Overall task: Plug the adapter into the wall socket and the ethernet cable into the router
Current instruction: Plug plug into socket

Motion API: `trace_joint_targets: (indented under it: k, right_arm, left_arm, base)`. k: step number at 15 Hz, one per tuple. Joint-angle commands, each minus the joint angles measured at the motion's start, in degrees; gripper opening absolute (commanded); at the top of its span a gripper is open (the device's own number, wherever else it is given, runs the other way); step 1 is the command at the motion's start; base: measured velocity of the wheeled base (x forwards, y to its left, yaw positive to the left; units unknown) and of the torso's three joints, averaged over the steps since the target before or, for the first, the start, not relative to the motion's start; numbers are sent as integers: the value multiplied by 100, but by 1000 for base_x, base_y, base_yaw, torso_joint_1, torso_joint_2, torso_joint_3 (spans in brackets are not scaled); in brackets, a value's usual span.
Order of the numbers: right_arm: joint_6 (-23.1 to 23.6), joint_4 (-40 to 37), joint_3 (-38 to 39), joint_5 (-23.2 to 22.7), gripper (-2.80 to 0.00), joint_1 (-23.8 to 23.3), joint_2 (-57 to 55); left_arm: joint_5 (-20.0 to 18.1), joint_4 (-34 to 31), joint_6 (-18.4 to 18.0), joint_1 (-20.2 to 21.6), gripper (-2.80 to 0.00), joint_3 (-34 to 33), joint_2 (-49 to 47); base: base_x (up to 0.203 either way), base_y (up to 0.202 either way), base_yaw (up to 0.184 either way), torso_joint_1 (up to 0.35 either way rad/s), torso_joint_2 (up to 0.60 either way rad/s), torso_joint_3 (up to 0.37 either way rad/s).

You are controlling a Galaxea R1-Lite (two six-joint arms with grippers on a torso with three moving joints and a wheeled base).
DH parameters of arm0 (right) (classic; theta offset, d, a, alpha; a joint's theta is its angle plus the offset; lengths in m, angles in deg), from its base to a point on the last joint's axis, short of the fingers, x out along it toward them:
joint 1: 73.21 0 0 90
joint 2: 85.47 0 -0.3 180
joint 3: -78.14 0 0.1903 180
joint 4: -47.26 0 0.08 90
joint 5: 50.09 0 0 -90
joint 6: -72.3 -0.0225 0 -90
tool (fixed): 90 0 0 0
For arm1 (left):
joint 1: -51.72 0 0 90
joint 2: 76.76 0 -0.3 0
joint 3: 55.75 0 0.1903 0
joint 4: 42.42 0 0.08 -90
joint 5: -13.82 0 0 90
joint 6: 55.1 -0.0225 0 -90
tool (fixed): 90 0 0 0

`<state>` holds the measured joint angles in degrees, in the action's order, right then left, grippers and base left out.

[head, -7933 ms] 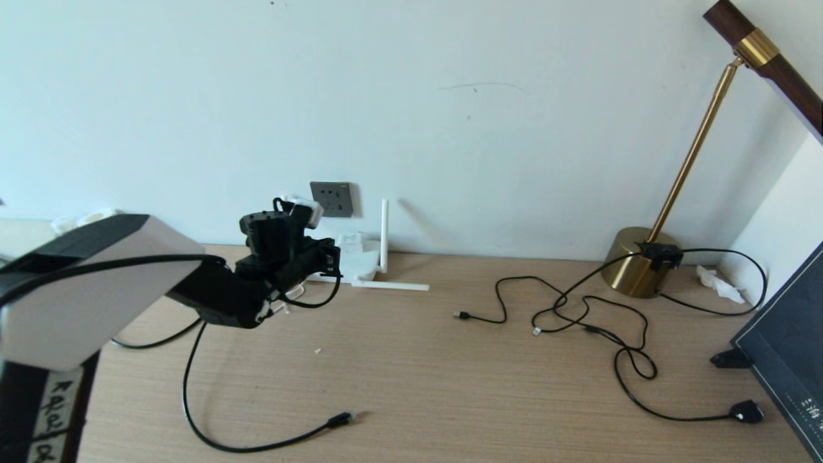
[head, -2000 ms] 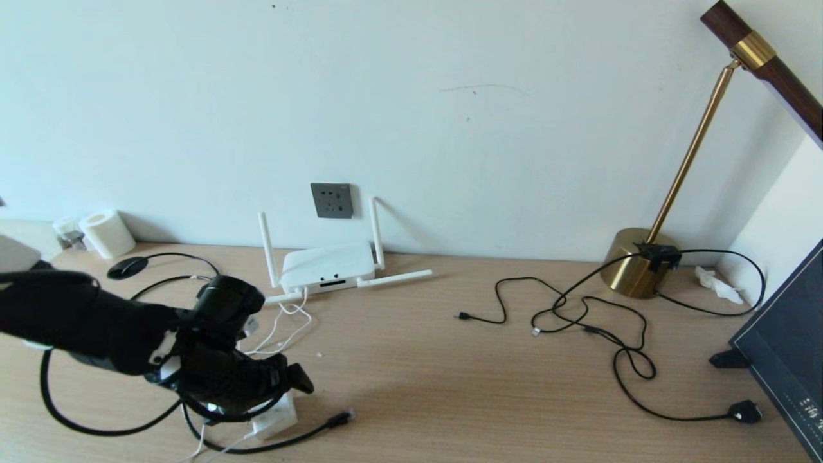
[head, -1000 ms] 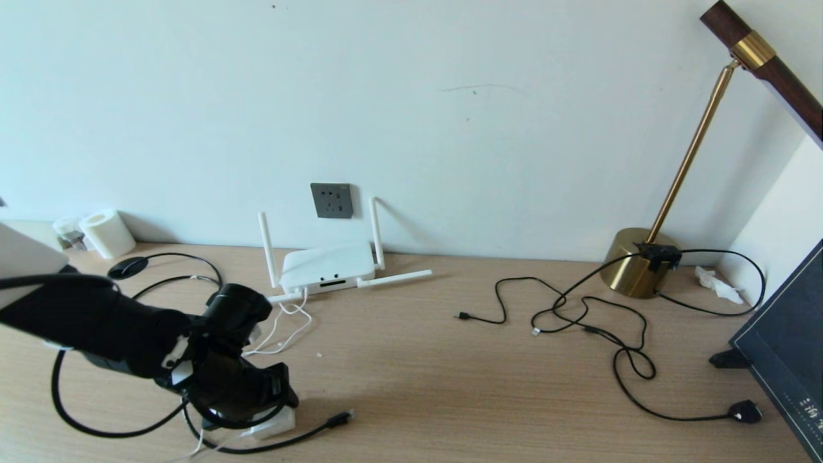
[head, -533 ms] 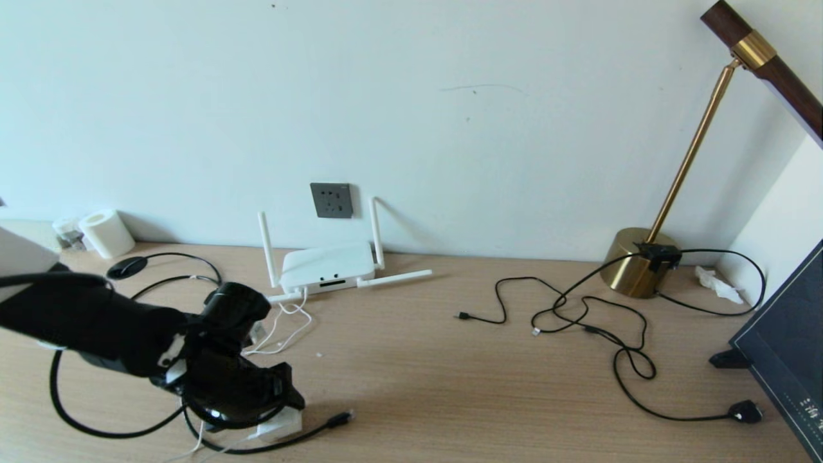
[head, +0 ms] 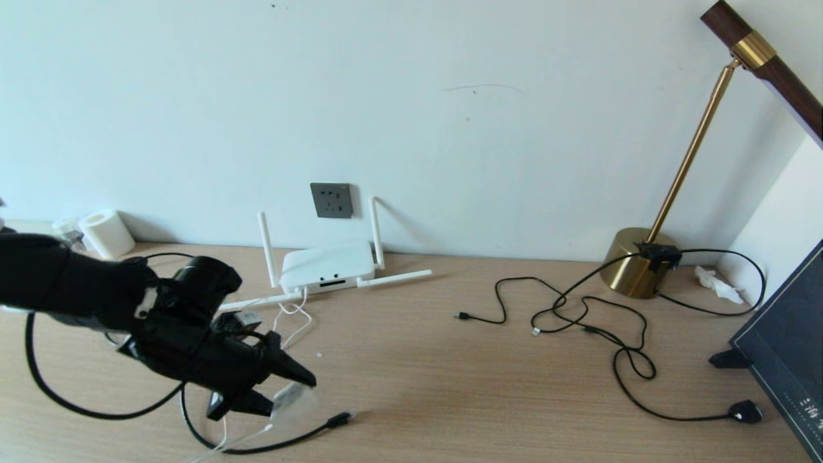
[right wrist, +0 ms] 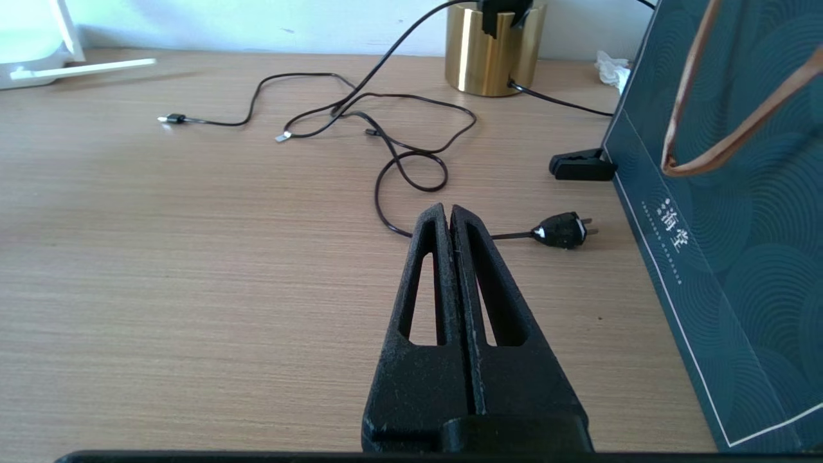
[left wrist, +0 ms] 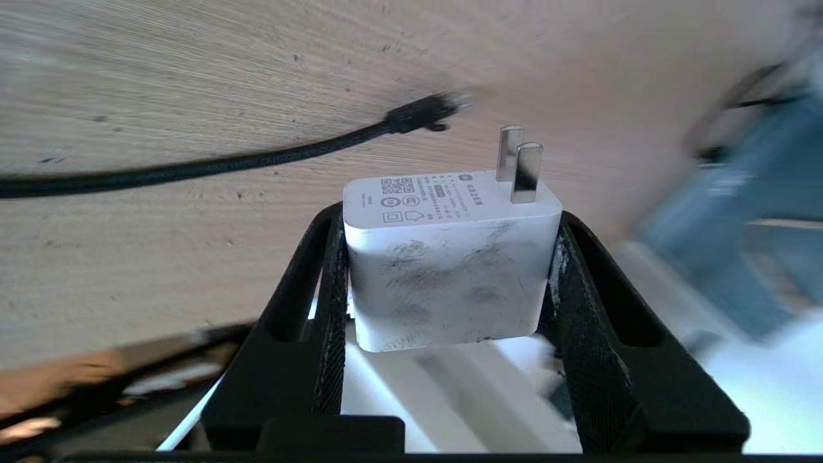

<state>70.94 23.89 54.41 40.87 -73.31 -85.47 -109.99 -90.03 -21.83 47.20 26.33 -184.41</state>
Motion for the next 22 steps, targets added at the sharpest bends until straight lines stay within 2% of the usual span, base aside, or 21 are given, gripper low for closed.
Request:
trace_joint_targets:
  k: [1,4,7,17,18,22]
  right_arm:
    - [5,0,0,0,-280,2,0]
    - [-3,0,0,0,-280,2,0]
    - [3,0,0,0,-280,2,0]
    - [-2,0,0,0,-280,2,0]
    - [-4,0,0,0,-280,2,0]
    - [-4,0,0,0,-280,2,0]
  left_arm:
    - [-543,-328,21,703,-280,316,-270]
    - [-770,-522,37,1530,-280,516,-749]
    - [-1088,-567,50,2043,-280,560,-1096]
    - [-1102,-581,48,2078,-280,650,-1258]
    - [-1088,-577,26,2078,0,660,-1258]
    - [-1049,-590,-4,2007,0,712,-1276]
  base:
    - [0,0,0,0,0,0]
    - [0,0,0,0,0,0]
    - [0,0,0,0,0,0]
    - [0,0,0,0,0,0]
    - [0,0,0,0,0,0]
    - [0,0,0,0,0,0]
